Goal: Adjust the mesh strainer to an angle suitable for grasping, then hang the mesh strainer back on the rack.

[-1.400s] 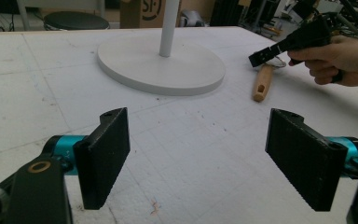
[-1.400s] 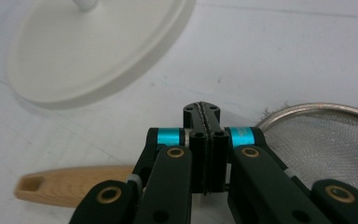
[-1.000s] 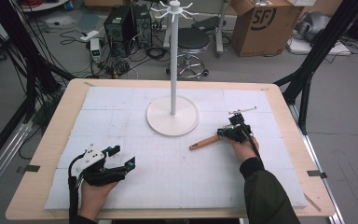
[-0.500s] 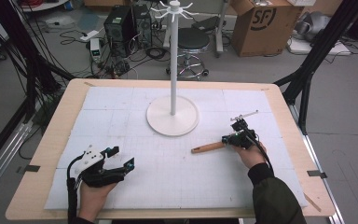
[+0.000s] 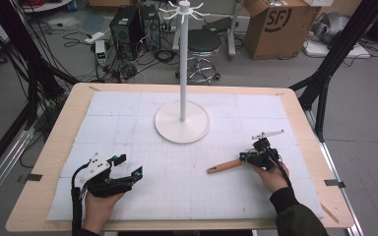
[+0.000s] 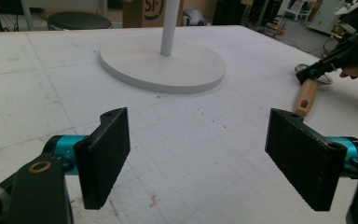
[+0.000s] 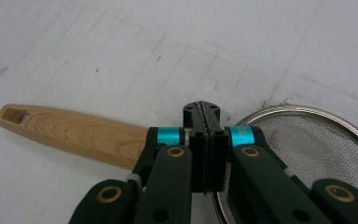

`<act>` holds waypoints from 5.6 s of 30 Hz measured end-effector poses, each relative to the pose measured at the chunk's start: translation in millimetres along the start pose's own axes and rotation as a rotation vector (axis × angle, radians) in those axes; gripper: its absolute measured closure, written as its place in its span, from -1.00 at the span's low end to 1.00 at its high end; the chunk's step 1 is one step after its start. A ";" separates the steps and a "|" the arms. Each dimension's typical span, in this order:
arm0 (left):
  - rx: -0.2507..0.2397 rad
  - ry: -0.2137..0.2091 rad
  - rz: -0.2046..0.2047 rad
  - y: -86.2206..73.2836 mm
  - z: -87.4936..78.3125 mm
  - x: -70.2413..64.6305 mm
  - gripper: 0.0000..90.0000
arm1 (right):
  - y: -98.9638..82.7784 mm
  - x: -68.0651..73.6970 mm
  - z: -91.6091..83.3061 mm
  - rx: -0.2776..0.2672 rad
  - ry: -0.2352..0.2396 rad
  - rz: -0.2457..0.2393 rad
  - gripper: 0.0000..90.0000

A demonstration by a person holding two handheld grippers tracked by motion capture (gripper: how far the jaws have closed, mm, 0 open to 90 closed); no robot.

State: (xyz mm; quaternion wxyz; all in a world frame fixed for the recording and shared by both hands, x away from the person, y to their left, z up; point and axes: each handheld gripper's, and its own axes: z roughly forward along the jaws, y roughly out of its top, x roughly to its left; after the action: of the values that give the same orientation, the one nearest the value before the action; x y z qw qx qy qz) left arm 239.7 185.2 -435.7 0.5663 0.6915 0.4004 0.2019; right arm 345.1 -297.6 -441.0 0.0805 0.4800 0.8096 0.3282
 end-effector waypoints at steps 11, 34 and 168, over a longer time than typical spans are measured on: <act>0.003 0.005 -0.005 -0.3 0.2 1.0 -0.50 | -2.9 2.1 -24.7 -0.171 0.109 0.062 1.00; 0.006 -0.005 -0.002 -1.1 1.6 -1.0 -0.49 | -25.0 71.2 19.6 0.001 0.390 0.044 1.00; -0.012 -0.006 -0.036 -2.7 -3.2 16.5 -0.49 | 28.9 -13.4 17.6 0.024 0.084 -0.018 0.07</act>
State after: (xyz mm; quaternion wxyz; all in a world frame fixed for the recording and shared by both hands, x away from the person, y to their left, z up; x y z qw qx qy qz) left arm 246.3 200.2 -440.2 0.5752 0.6813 0.4099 0.1923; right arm 381.0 -291.4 -439.5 0.0438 0.4593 0.8204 0.3376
